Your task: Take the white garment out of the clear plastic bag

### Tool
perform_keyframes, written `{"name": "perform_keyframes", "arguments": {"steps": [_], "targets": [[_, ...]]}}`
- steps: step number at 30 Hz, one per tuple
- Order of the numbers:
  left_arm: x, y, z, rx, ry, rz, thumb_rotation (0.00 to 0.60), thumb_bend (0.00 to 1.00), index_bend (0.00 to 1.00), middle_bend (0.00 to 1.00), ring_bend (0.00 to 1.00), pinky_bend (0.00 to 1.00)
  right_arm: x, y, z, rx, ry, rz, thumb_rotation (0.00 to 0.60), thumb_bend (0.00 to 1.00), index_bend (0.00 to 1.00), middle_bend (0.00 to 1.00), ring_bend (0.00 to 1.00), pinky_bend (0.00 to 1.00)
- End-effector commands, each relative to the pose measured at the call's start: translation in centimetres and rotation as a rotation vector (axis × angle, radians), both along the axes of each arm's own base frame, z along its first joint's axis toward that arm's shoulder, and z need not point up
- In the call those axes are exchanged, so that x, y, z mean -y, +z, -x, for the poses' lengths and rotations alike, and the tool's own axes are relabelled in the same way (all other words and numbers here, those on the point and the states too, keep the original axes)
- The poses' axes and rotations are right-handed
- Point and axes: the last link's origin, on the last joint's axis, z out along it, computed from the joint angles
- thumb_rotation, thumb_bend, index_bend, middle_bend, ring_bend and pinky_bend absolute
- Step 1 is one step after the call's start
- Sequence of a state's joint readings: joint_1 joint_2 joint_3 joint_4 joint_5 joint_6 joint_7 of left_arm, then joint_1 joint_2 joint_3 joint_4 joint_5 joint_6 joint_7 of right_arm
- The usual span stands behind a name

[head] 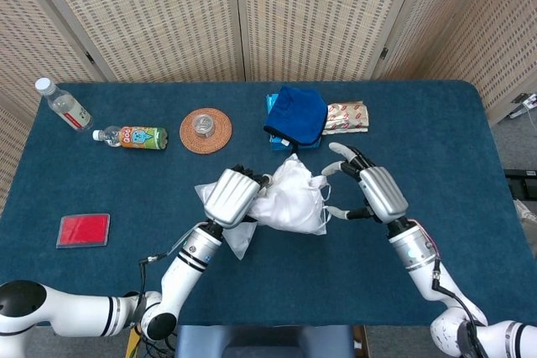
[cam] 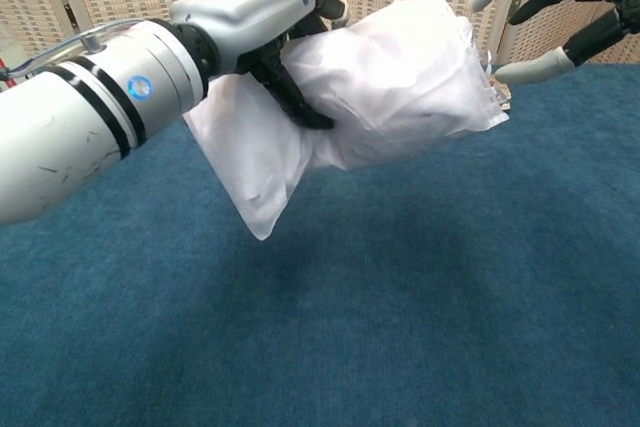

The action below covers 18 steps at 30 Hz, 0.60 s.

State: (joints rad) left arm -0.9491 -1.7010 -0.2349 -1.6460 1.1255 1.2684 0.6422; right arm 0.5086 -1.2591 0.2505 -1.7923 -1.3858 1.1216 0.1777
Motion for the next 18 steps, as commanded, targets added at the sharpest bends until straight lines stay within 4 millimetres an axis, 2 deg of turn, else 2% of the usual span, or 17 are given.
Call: {"name": "perform_keyframes", "arguments": {"steps": [1,18], "targets": [[0.1,0.0,-0.1,-0.001,-0.005,-0.002,0.6,0.09,0.48,0.64,0.56,0.49,0.1,-0.2,-0.2,0.0,0.004,-0.004,0.6,0.0,0.36,0.1,0.06,0.23],[0.3,0.5,-1.2,-0.014,-0.029,-0.011,0.6,0.09,0.48,0.64,0.56,0.49,0.7,-1.7,-2.3,0.01,0.05,-0.047,0.6,0.0,0.36,0.1,0.06,0.23]]}}
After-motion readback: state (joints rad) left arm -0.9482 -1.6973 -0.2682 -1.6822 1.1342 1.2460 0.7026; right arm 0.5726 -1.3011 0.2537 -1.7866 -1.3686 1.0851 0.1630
